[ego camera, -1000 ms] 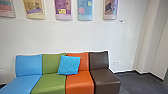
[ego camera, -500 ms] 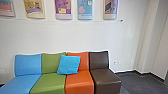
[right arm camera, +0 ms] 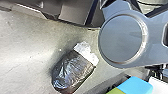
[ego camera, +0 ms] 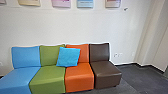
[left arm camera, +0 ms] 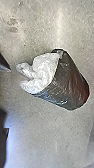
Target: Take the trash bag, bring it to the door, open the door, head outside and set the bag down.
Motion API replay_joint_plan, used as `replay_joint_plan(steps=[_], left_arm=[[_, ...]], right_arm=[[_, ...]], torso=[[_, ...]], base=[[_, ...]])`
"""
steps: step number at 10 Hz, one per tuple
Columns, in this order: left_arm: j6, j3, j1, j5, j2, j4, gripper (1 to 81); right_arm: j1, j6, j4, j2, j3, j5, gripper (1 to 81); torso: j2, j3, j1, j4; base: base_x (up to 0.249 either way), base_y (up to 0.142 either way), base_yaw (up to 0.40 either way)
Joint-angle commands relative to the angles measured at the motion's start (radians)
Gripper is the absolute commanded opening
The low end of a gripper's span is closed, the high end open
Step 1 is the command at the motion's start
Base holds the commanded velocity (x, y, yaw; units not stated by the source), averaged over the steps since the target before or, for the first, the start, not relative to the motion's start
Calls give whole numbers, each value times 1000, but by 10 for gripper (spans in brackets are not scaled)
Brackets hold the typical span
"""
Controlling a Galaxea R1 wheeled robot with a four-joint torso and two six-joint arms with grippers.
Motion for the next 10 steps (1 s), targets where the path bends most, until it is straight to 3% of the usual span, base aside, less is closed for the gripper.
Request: replay_joint_plan(steps=[1, 2, 4, 6, 7, 8, 10], left_arm=[[-2, 8, -127, 85, -28, -8, 811], [-2, 8, -138, 93, -28, -9, 811], [-2, 11, -149, 93, -24, -11, 811], [-2, 11, -164, 94, -15, -14, 811], [-2, 11, -178, 100, -11, -25, 811], [-2, 11, -192, 123, -7, -34, 811], [0, 22, -207, 139, -4, -35, 811]], right_arm=[[144, -2, 100, -166, 117, -72, 811], [184, -2, 116, -219, 151, -78, 811], [271, 0, 148, -271, 172, -165, 811], [343, 0, 176, -314, 192, -210, 811], [361, 0, 185, -340, 203, -210, 811], [375, 0, 191, -360, 220, -211, 811], [401, 0, 194, -383, 248, -213, 811]], torso=[[-99, 2, 64, 0], [-125, -23, 80, 0], [-180, -39, 116, 0], [-249, -43, 159, 0], [-289, -75, 184, 0], [-326, -138, 206, 0], [-381, -166, 238, 0]], base=[[0, 0, 0], [0, 0, 0], [0, 0, 0], [0, 0, 0], [0, 0, 0], [0, 0, 0], [0, 0, 0]])
